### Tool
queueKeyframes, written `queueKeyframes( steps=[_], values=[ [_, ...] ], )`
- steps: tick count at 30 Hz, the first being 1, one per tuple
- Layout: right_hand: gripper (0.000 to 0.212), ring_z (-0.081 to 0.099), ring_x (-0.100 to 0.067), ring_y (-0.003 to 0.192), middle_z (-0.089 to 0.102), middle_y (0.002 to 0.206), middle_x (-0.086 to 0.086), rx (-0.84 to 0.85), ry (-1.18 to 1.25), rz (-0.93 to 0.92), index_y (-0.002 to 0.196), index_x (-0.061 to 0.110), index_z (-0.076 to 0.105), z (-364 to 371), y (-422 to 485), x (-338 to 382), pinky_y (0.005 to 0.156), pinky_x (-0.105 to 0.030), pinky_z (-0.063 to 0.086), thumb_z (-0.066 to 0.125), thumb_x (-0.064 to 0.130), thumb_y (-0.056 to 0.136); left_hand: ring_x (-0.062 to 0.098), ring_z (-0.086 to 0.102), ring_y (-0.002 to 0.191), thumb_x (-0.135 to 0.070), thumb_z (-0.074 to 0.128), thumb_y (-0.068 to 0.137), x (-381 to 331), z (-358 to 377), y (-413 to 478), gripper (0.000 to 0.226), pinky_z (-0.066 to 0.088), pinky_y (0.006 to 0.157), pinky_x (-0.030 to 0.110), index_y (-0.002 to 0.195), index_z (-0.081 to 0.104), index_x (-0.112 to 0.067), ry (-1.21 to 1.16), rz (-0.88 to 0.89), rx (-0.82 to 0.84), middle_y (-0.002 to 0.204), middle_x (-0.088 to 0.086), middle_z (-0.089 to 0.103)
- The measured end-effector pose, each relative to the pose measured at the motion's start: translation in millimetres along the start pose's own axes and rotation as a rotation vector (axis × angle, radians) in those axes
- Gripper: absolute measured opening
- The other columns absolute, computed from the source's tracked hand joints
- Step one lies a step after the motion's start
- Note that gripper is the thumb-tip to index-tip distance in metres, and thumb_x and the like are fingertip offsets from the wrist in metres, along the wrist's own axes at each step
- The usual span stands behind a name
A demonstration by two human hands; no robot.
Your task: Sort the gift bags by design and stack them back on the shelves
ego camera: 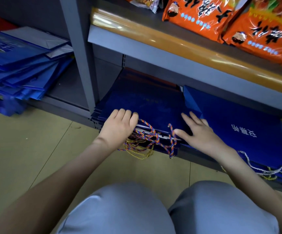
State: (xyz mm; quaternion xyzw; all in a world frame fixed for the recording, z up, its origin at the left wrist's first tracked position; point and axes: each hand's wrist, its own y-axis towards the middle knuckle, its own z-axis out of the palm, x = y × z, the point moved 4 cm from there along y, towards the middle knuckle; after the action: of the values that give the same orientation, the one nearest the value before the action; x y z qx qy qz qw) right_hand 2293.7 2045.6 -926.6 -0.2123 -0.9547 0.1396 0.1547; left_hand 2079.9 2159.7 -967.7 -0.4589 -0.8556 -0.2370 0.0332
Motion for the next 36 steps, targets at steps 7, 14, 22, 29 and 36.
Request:
queueKeyframes(
  steps=[7,14,22,29,36],
  values=[
    [0.092,0.032,-0.027,0.140,0.033,0.152,-0.015,-0.216,-0.335,-0.408,0.152,0.019,0.020,18,4,50,0.115,-0.037,0.021,0.072,0.042,0.080,0.026,0.056,0.074,-0.004,0.061,0.073,0,-17,10,0.044,0.036,0.074,0.034,0.115,0.047,-0.001,-0.010,0.147,-0.135,0.087,0.009,0.061],
    [0.084,0.066,-0.039,0.102,0.065,0.115,-0.023,-0.423,-0.450,-0.451,0.127,0.000,0.059,35,11,32,0.084,-0.051,0.055,0.093,0.016,0.051,0.026,0.039,0.135,-0.032,0.046,0.081,16,-26,-22,0.065,0.019,0.113,0.049,0.141,0.045,-0.009,-0.441,0.058,-0.040,0.145,0.011,0.044],
    [0.081,0.066,-0.039,0.100,0.066,0.113,-0.023,-0.518,-0.446,-0.459,0.124,-0.002,0.060,31,9,22,0.084,-0.051,0.053,0.092,0.014,0.051,0.036,0.026,0.141,-0.043,0.078,0.069,29,-5,-25,0.106,0.018,0.117,0.043,0.146,0.022,0.004,-0.615,-0.285,0.221,0.151,0.024,0.027],
    [0.083,0.065,-0.038,0.103,0.066,0.113,-0.022,-0.533,-0.435,-0.439,0.123,-0.003,0.060,34,9,22,0.086,-0.050,0.051,0.092,0.015,0.050,0.043,0.066,0.095,0.016,0.083,0.038,27,-7,-25,0.080,0.057,0.069,0.043,0.114,0.058,0.009,-0.421,-0.291,0.032,0.120,0.029,0.060],
    [0.083,0.065,-0.038,0.104,0.066,0.112,-0.023,-0.551,-0.463,-0.439,0.122,-0.004,0.060,36,13,25,0.088,-0.050,0.051,0.092,0.015,0.048,0.044,0.016,0.142,-0.044,0.082,0.065,19,5,-24,0.107,0.023,0.113,0.050,0.148,0.021,-0.017,-0.771,-0.565,0.193,0.156,0.024,0.008]
  ],
)
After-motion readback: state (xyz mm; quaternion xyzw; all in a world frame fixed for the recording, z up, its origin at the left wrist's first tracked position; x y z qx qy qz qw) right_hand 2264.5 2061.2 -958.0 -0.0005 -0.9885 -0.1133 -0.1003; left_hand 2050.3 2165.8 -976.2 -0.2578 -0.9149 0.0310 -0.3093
